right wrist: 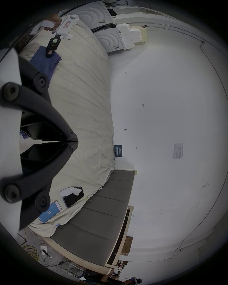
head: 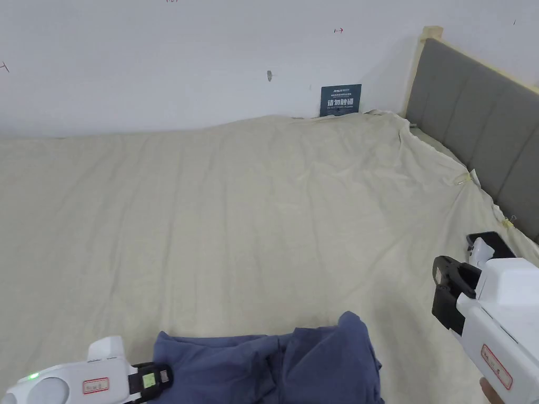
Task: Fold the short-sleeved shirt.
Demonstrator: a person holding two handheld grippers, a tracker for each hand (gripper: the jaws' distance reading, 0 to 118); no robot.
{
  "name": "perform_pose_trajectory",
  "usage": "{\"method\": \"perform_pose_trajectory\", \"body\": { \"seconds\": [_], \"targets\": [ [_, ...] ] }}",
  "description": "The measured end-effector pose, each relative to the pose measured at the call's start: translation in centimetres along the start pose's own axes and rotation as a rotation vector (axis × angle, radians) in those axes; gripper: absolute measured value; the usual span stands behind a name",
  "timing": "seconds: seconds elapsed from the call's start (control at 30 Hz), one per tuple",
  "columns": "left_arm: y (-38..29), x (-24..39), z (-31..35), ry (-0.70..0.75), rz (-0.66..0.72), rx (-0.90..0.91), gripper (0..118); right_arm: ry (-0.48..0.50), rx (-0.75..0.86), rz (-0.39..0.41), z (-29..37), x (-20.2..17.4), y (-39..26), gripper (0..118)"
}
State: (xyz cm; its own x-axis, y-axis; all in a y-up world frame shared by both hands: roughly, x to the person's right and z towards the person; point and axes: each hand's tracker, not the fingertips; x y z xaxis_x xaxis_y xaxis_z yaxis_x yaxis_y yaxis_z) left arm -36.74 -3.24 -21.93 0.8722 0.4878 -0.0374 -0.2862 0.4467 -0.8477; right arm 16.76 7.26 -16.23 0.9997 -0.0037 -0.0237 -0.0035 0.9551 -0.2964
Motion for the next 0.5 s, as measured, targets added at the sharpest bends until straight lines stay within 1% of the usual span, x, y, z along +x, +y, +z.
{"method": "perform_pose_trajectory", "body": {
  "seconds": [0.03, 0.07, 0.1, 0.23, 0.37, 0.43, 0.5],
  "targets": [
    [0.1, -0.7, 0.8, 0.01, 0.005, 0.005, 7, 0.004, 0.002, 0.003, 0.0, 0.0, 0.0, 0],
    [0.2, -1.5, 1.8, 0.03, 0.023, 0.014, 7, 0.007, 0.003, 0.005, 1.6, -2.4, 2.1, 0],
    [0.2, -2.2, 2.6, 0.046, 0.033, 0.023, 7, 0.011, 0.004, 0.007, 2.4, -3.7, 3.0, 0],
    [0.4, -5.1, 6.0, 0.107, 0.066, 0.05, 7, 0.022, 0.01, 0.009, 2.9, -4.7, 3.4, 0],
    [0.4, -4.6, 8.7, 0.15, 0.062, 0.071, 7, 0.031, 0.009, 0.008, 3.0, -5.2, 3.3, 0],
    [0.5, -2.8, 9.4, 0.166, 0.047, 0.07, 7, 0.039, 0.008, 0.006, 3.0, -5.5, 3.2, 0],
    [0.7, -0.7, 9.6, 0.142, 0.009, 0.07, 7, 0.044, 0.007, 0.008, 3.1, -5.7, 3.2, 0]
  ]
}}
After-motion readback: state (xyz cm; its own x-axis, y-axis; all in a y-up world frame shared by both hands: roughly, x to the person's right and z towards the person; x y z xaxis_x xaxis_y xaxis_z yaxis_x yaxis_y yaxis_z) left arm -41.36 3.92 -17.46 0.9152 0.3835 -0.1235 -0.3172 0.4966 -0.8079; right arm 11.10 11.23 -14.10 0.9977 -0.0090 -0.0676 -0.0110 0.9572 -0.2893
